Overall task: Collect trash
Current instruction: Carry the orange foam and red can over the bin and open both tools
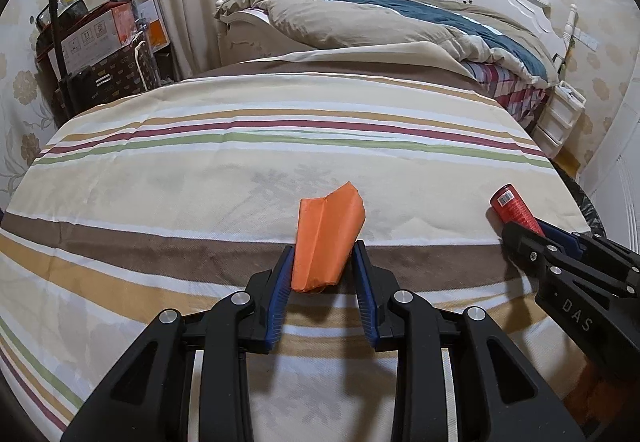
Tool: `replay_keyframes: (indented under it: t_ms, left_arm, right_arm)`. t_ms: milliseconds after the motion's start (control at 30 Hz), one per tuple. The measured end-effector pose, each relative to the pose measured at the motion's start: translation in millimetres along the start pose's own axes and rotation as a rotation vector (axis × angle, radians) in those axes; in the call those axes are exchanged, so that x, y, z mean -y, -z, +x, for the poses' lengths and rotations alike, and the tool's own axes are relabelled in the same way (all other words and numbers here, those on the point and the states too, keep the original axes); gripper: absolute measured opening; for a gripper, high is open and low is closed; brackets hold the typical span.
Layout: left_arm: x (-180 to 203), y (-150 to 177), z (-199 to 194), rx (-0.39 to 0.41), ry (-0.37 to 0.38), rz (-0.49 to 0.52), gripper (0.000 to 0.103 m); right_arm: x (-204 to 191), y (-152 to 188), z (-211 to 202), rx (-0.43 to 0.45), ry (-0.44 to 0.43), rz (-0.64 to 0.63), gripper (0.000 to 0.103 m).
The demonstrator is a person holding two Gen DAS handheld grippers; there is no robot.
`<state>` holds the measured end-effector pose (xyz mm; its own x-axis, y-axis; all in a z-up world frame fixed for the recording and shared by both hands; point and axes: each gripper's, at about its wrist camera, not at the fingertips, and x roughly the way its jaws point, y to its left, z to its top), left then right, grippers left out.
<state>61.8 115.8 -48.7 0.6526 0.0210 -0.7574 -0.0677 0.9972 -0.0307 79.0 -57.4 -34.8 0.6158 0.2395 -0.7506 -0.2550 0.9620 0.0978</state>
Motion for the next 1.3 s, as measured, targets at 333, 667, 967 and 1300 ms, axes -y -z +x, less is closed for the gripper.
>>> replay_keyframes:
  t_ms: [333, 667, 967, 1300]
  left_arm:
    - [24, 8, -6, 0.011, 0.031, 0.037, 0.032]
    - [50, 12, -12, 0.021, 0.071, 0.079, 0.032]
    - [84, 10, -20, 0.048, 0.116, 0.138, 0.032]
    - [131, 1, -19, 0.063, 0.163, 0.213, 0.032]
  right_arm:
    - [16, 13, -15, 0.017, 0.025, 0.028, 0.025]
    - [42, 26, -31, 0.041, 0.065, 0.07, 0.025]
    - [72, 34, -46, 0.066, 0.103, 0.128, 0.025]
    - [118, 37, -61, 0.108, 0.181, 0.2, 0.025]
